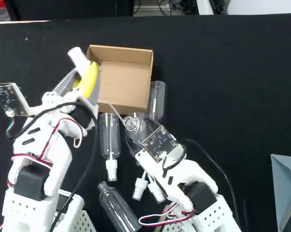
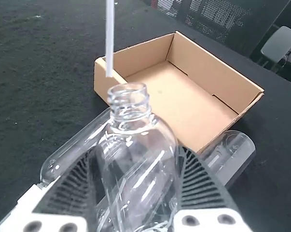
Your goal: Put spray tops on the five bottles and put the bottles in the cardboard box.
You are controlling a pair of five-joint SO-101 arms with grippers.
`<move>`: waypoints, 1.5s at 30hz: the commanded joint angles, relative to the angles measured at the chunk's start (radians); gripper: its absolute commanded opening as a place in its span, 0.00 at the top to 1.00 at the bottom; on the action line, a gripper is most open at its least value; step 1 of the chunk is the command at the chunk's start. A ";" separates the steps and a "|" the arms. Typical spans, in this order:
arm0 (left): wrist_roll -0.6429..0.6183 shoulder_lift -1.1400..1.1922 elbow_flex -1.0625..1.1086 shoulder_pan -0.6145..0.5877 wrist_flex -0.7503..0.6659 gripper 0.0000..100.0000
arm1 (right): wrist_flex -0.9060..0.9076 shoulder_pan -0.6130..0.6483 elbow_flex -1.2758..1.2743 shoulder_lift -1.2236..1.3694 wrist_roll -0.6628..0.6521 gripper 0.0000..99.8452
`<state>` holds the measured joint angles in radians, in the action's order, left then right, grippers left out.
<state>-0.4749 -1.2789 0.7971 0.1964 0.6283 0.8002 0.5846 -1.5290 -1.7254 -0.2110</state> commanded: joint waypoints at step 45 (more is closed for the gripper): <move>0.101 -0.005 0.025 0.065 -0.123 0.97 | -0.035 0.021 0.001 -0.021 -0.012 0.93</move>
<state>-0.3828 -1.2789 0.8370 0.2562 0.5317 0.7940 0.5846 -1.5351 -1.7254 -0.2110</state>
